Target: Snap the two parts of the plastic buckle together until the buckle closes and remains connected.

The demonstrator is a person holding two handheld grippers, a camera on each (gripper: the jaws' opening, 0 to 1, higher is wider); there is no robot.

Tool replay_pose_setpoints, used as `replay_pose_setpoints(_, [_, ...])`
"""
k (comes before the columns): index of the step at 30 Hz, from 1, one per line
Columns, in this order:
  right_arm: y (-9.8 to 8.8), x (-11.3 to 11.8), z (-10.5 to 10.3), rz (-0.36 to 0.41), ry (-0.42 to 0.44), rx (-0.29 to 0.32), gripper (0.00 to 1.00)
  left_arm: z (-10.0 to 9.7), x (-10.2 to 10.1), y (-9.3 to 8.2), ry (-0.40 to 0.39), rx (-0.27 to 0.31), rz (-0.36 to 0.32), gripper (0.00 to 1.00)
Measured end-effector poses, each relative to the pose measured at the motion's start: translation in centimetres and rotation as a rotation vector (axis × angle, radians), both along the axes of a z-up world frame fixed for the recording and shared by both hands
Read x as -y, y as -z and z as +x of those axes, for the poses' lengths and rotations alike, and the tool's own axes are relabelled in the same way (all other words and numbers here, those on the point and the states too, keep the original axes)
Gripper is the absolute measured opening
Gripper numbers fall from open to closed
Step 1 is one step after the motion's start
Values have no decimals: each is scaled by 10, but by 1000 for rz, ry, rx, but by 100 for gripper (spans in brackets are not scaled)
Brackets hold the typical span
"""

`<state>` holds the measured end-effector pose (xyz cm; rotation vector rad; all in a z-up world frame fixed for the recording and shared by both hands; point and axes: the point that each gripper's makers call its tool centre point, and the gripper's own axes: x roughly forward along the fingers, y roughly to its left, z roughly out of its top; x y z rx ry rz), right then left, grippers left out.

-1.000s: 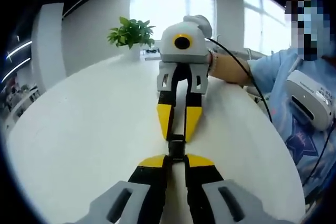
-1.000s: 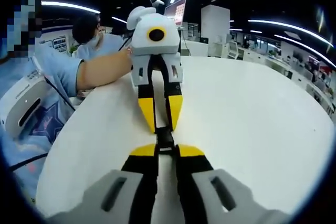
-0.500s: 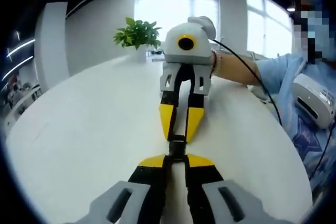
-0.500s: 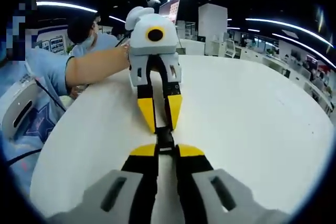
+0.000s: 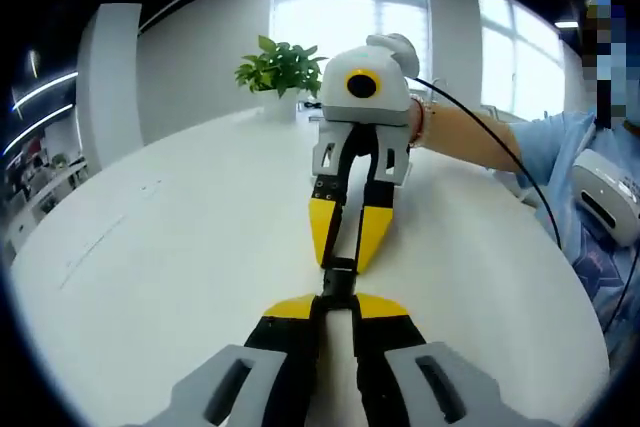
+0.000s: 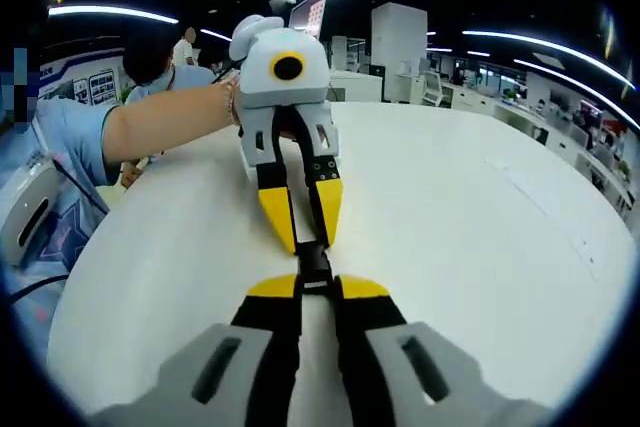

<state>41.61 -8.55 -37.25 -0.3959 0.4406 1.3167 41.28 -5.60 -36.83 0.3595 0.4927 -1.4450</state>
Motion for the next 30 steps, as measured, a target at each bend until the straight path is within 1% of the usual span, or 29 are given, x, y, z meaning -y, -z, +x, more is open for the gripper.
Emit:
replay_pose_setpoints(2, [1, 1, 7, 2, 8, 5, 12, 8, 2, 5, -16, -1, 9, 12])
replay_pose_setpoints(3, [1, 2, 11, 2, 15, 8, 12, 12, 4, 5, -18, 5, 2, 12])
replay_pose_setpoints(9, [2, 5, 20, 3, 34, 5, 12, 27, 3, 7, -44, 11, 24, 12])
replay_pose_setpoints(13, [3, 5, 41, -3, 47, 3, 12, 35, 4, 8, -51, 9, 32, 12])
replay_pose_setpoints(17, [4, 6, 50, -3, 54, 7, 12, 45, 6, 9, -61, 5, 43, 12])
replay_pose_setpoints(26, [3, 6, 75, -28, 75, 9, 12, 68, 9, 4, -86, -5, 17, 12])
replay_pose_setpoints(30, [3, 5, 85, -18, 87, 12, 12, 78, 11, 2, -106, 1, 3, 12])
